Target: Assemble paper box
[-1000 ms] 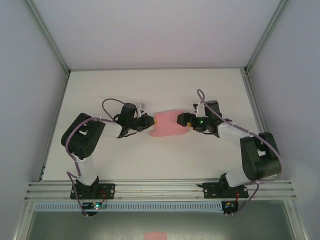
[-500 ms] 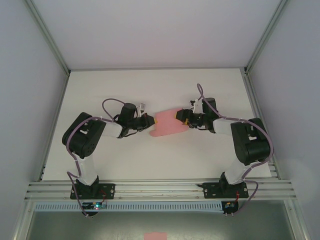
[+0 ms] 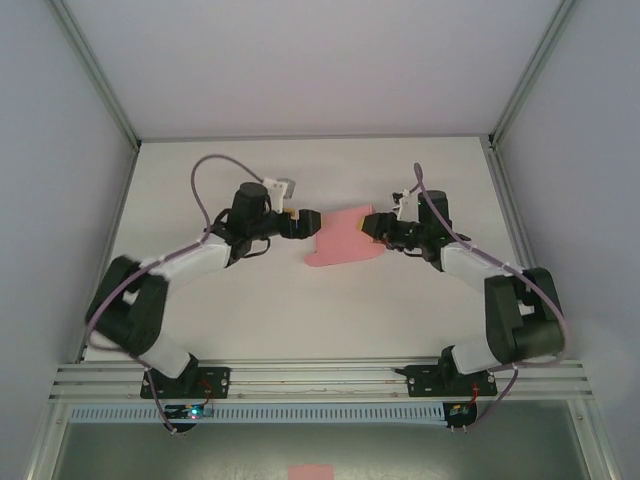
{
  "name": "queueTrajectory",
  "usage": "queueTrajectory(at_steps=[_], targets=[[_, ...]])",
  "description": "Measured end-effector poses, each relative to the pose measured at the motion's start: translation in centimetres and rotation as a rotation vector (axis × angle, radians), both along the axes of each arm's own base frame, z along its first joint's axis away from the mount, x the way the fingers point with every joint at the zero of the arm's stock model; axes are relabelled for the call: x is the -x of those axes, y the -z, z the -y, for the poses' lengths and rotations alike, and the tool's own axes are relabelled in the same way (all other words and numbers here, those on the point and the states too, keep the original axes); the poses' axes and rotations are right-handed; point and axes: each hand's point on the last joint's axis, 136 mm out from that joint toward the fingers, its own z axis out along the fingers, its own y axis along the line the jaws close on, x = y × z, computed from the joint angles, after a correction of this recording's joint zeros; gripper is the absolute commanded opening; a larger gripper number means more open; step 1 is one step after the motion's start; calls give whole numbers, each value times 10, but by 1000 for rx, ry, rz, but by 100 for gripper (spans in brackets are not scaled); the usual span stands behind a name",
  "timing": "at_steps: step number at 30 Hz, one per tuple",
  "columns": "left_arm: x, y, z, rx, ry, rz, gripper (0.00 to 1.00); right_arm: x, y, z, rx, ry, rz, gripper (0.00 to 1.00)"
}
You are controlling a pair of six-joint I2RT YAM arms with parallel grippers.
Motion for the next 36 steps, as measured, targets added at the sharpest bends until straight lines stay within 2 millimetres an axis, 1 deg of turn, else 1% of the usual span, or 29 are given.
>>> queueTrajectory(at_steps=[1, 3, 5, 6, 7, 9, 11, 16, 19, 22, 26, 31, 34, 35, 36], targets=[[11, -25, 8, -38, 39, 118, 100, 1, -4, 2, -2, 9, -13, 36], [46, -68, 30, -105, 142, 354, 100, 3, -10, 4, -3, 21, -46, 36], [78, -91, 45, -149, 233, 518, 100, 3, -16, 7, -4, 34, -77, 36], [90, -97, 49, -177, 267, 589, 100, 3, -17, 8, -4, 41, -96, 36], [97, -98, 50, -205, 286, 639, 100, 4, -19, 8, -5, 51, -119, 36], [104, -92, 48, -281, 313, 704, 100, 5, -21, 11, -16, 73, -171, 35], [105, -81, 48, -361, 328, 742, 100, 6, -21, 12, -36, 95, -225, 36], [116, -62, 59, -498, 389, 835, 100, 10, -20, 13, -102, 146, -363, 35], [110, -53, 62, -564, 390, 870, 100, 11, -22, 11, -143, 165, -425, 34], [101, -39, 61, -644, 390, 882, 100, 13, -24, 10, -172, 178, -474, 34], [98, -22, 65, -721, 426, 896, 100, 14, -27, 8, -209, 192, -523, 35], [97, -19, 67, -749, 448, 923, 100, 14, -33, 4, -254, 187, -559, 34], [91, -19, 72, -771, 452, 937, 100, 17, -36, 2, -269, 169, -574, 34], [88, -18, 74, -782, 452, 941, 99, 17, -37, 2, -272, 163, -575, 34], [85, -17, 76, -794, 452, 941, 96, 18, -38, 1, -276, 158, -578, 34]])
